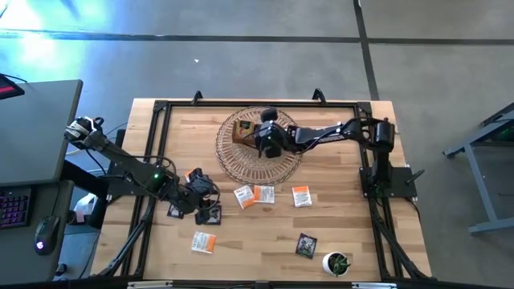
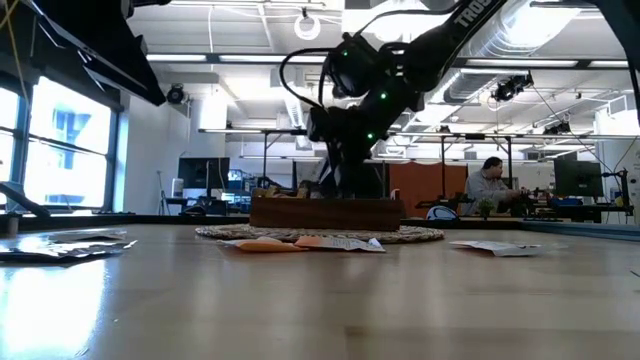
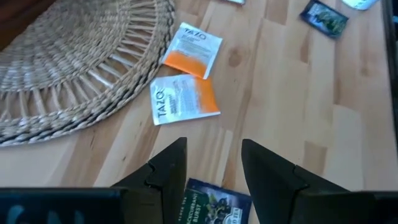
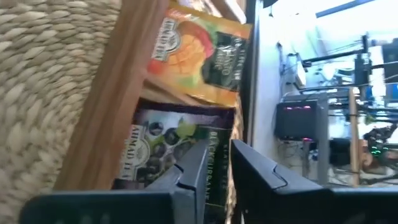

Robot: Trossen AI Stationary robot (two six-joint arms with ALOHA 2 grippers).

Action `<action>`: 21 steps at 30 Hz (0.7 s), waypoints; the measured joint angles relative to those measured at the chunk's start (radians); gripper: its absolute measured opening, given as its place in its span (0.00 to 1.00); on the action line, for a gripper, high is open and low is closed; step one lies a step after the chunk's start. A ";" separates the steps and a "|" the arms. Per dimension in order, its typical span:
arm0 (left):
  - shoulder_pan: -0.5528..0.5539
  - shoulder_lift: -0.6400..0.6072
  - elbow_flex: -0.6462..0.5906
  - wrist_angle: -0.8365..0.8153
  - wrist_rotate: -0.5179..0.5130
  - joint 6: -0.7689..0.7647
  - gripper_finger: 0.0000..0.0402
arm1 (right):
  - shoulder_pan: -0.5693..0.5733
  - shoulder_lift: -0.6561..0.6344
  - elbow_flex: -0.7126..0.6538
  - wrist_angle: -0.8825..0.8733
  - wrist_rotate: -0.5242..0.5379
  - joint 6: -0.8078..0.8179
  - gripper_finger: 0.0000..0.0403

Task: Pick & Place Tea
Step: Put the black tea bag into the middle section of the wooden organizer

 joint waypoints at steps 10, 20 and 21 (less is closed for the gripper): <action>-0.001 -0.007 0.000 -0.077 -0.045 -0.060 0.38 | 0.123 -0.040 0.000 0.053 0.006 0.106 0.25; 0.000 0.096 -0.029 -0.090 0.109 -0.071 0.38 | 0.254 0.058 0.003 0.412 -0.432 0.844 0.26; 0.000 0.113 -0.029 -0.090 0.138 -0.076 0.38 | 0.274 0.081 0.003 0.438 -0.434 0.834 0.26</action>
